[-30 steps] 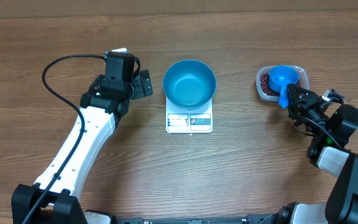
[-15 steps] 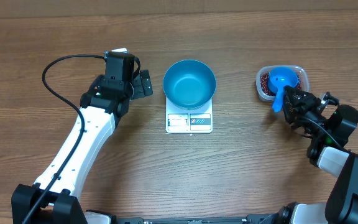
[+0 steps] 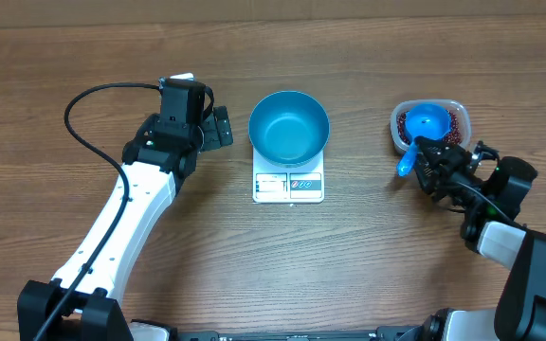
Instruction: Scoop item into bowl and weigh 150g on scale
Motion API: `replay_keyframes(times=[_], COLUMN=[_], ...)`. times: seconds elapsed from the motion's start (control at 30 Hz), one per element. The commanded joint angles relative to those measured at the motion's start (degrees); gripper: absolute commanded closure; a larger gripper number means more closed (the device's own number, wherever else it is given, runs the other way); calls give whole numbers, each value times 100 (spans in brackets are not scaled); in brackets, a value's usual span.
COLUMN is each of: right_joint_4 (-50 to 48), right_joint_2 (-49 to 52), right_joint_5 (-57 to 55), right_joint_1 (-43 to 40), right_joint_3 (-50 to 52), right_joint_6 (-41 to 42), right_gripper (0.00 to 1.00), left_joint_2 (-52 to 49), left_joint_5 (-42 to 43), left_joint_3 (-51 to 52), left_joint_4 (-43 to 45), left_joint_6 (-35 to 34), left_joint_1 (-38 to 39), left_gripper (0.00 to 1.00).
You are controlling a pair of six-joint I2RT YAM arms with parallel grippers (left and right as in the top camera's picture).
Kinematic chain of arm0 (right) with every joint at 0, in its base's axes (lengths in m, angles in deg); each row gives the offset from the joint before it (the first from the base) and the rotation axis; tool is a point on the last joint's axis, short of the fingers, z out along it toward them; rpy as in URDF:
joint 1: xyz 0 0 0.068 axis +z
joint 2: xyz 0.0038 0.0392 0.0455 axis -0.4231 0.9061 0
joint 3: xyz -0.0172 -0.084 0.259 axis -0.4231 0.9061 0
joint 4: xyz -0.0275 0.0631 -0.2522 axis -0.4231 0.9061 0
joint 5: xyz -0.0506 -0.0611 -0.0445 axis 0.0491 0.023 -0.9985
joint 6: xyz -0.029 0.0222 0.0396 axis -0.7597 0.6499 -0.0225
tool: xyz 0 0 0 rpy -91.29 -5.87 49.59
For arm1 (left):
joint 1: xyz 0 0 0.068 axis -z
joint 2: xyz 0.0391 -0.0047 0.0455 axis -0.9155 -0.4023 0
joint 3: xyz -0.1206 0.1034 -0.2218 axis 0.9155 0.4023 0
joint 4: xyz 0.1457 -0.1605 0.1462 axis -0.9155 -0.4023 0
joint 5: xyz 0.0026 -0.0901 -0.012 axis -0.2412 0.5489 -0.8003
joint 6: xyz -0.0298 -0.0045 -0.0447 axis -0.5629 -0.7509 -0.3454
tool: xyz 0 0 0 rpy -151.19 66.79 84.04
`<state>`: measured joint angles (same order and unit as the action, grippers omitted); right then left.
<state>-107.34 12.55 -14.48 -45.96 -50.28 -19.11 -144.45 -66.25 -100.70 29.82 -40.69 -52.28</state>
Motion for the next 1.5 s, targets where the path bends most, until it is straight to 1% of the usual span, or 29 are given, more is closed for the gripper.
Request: replay_keyframes(times=[0.0,0.03,0.13,0.2,0.33,0.43,0.53,0.7,0.87,1.07,1.17,1.27,1.4,1.47], right_joint_4=[-37,-37,-33,-33,-195,-459,-343,68,120,278,922,1283,1239,1130], right_joint_2=[-87,-87,-87,-87,-87,-87,-87,-87,-87,-87,-87,-87,-87,-87], right_joint_5=[85,87,92,142,310,448,407,402,629,557,304,264,481,557], right_joint_1=[20,20,20,20,20,20,20,20,20,17,20,35,149,247], right_joint_3=[-11,-11,-11,-11,-13,-13,-13,-13,-13,-13,-13,-13,-13,-13], right_joint_6=[-243,-332,-592,-710,-686,-691,-848,-1119,-1143,-1482,-1902,-2175,-2173,-2166], right_gripper=[52,51,44,42,42,31,21,11,7,0,0,0,0,3], left_joint_2=[-15,-15,-15,-15,-15,-15,-15,-15,-15,-15,-15,-15,-15,-15], left_joint_5=[-76,-76,-76,-76,-76,-76,-76,-76,-76,-76,-76,-76,-76,-76], left_joint_3=[7,7,7,7,7,7,7,7,7,7,7,7,7,7], left_joint_4=[20,20,20,20,20,20,20,20,20,20,20,20,20,20], left_joint_6=[26,26,26,26,28,26,28,26,26,26,28,26,26,26], left_joint_1=[-15,-15,-15,-15,-15,-15,-15,-15,-15,-15,-15,-15,-15,-15], left_gripper=[0,0,0,0,0,0,0,0,0,0,0,0,0,0])
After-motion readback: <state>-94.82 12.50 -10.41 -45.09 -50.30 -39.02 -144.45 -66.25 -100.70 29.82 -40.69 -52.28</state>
